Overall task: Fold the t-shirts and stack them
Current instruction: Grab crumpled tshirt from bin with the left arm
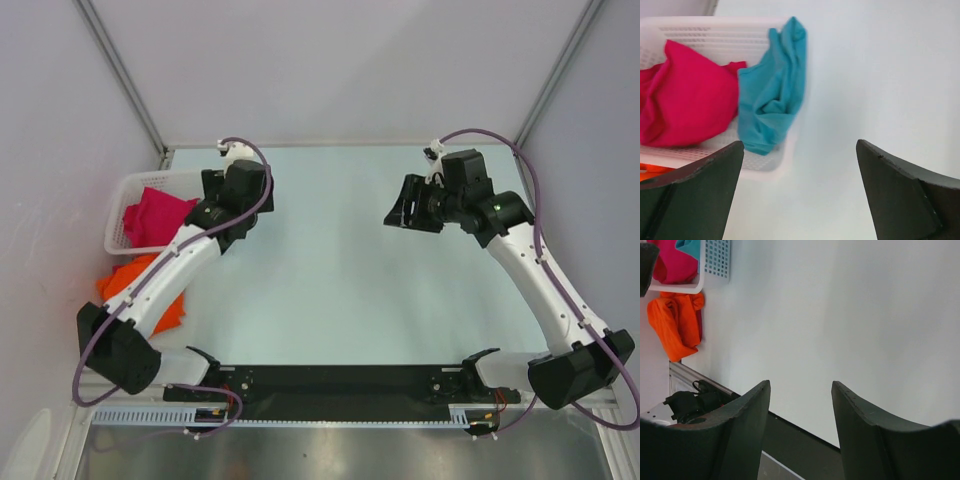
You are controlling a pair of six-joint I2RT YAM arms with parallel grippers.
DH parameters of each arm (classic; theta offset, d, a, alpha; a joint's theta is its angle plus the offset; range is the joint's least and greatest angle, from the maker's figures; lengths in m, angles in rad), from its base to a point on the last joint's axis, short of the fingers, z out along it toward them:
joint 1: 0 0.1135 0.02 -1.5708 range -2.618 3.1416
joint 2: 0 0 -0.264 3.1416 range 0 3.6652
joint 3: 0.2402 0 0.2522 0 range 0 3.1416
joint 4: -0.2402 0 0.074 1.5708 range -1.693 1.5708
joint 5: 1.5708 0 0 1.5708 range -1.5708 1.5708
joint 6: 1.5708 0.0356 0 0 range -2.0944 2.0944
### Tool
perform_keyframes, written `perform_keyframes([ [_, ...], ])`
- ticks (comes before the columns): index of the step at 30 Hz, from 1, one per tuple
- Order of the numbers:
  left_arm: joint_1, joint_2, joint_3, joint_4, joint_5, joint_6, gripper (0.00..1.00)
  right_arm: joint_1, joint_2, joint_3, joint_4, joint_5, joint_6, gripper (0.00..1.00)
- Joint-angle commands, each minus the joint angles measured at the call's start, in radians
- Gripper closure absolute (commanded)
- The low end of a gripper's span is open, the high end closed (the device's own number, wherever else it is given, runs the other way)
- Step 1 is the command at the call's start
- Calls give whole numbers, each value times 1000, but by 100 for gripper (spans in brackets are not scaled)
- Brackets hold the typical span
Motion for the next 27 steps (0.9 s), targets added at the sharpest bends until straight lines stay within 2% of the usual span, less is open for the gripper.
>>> perform_keyframes([
  [1,-66,-91,-99,2,74,-59,1,11,0,-18,51,-14,-1,43],
  [4,-69,-136,-162,-76,112,-197,1,13,-3,-50,71,-19,2,43],
  [7,-69,-141,-211,-139,90,-301,2,19,-12,-79,98,-31,15,43],
  [10,-69,-110,-250,-160,77,-349,2,26,-24,-105,109,-32,18,43],
  [15,-68,-39,-315,-95,218,-401,2,23,-44,-122,92,-5,-2,43],
  [22,-54,76,-311,-55,205,-400,1,-3,-70,-124,49,8,-31,43],
  [27,44,152,-279,0,232,-379,1,-24,-79,-113,25,11,-42,43],
])
